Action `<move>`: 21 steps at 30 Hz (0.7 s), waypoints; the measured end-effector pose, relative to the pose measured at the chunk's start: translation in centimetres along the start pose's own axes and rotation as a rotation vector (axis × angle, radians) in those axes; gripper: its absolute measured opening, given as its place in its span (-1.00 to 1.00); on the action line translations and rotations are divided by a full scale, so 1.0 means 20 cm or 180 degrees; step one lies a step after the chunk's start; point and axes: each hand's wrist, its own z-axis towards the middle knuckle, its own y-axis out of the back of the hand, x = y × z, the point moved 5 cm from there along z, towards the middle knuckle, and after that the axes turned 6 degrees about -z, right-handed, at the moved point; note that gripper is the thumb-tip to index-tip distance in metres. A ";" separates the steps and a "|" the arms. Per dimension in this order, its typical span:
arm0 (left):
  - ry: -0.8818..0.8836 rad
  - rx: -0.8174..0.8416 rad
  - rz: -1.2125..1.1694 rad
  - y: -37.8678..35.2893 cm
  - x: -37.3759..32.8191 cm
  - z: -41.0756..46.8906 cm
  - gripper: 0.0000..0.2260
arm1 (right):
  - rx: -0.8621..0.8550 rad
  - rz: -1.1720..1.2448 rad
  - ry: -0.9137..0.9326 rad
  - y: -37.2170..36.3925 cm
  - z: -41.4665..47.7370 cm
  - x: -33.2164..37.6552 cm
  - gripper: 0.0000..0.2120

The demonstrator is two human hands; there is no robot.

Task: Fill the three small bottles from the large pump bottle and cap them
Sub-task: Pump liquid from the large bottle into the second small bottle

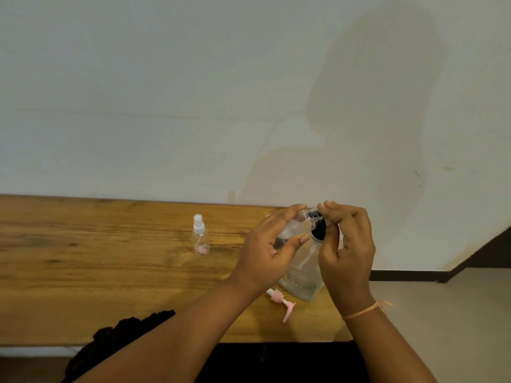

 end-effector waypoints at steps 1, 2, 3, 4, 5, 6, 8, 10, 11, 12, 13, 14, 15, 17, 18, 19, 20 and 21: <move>0.0040 0.0015 -0.0020 0.00 0.01 0.00 -0.58 | 0.0005 -0.0006 0.0010 -0.01 0.00 -0.01 -0.69; 0.0071 0.0037 -0.0013 -0.01 0.02 0.00 -0.58 | 0.0020 -0.0015 0.0031 -0.01 -0.01 -0.02 -0.67; 0.0094 0.0056 0.0014 -0.01 0.03 0.00 -0.58 | 0.0036 -0.0015 0.0052 -0.02 -0.01 -0.03 -0.66; 0.0114 0.0067 0.0043 -0.02 0.03 0.00 -0.59 | 0.0048 -0.0009 0.0054 -0.02 -0.01 -0.04 -0.65; 0.0131 0.0070 0.0054 -0.02 0.03 0.00 -0.59 | 0.0050 -0.0006 0.0026 -0.02 -0.01 -0.04 -0.64; 0.0131 0.0062 0.0060 -0.02 0.03 0.00 -0.60 | 0.0046 -0.0008 -0.0019 -0.02 -0.01 -0.04 -0.63; 0.0094 0.0046 0.0080 -0.02 0.02 0.01 -0.59 | 0.0035 -0.0009 -0.0098 -0.02 -0.01 -0.02 -0.64; 0.0032 0.0039 0.0107 -0.01 0.01 0.01 -0.59 | -0.0017 -0.0007 -0.0069 0.00 0.01 -0.01 -0.69; 0.0004 0.0032 0.0114 0.00 0.00 0.01 -0.59 | -0.0030 -0.0027 -0.0025 0.01 0.02 0.00 -0.72; -0.0024 0.0022 0.0123 0.01 0.00 0.02 -0.59 | -0.0027 -0.0048 0.0027 0.01 0.03 0.01 -0.74; -0.0048 0.0013 0.0131 0.01 -0.01 0.02 -0.58 | -0.0017 -0.0060 0.0070 0.01 0.04 0.01 -0.75; -0.0064 0.0009 0.0138 0.01 -0.01 0.02 -0.58 | -0.0012 -0.0058 0.0086 0.02 0.04 0.01 -0.75; -0.0073 0.0013 0.0143 0.01 -0.01 0.01 -0.58 | -0.0017 -0.0047 0.0079 0.01 0.03 0.01 -0.75; -0.0048 0.0032 0.0177 0.00 0.01 0.01 -0.59 | -0.0023 -0.0027 0.0048 0.00 0.01 -0.01 -0.74; -0.0008 0.0050 0.0202 -0.01 0.02 0.00 -0.59 | 0.0002 -0.0021 0.0046 -0.01 0.00 -0.02 -0.73; 0.0035 0.0075 0.0218 -0.01 0.03 0.00 -0.59 | 0.0034 -0.0018 0.0056 -0.01 0.00 -0.04 -0.72; 0.0073 0.0103 0.0216 -0.01 0.04 0.00 -0.58 | 0.0064 -0.0020 0.0068 -0.02 -0.01 -0.05 -0.71; 0.0099 0.0120 0.0197 -0.01 0.05 0.00 -0.58 | 0.0082 -0.0023 0.0069 -0.02 -0.01 -0.05 -0.71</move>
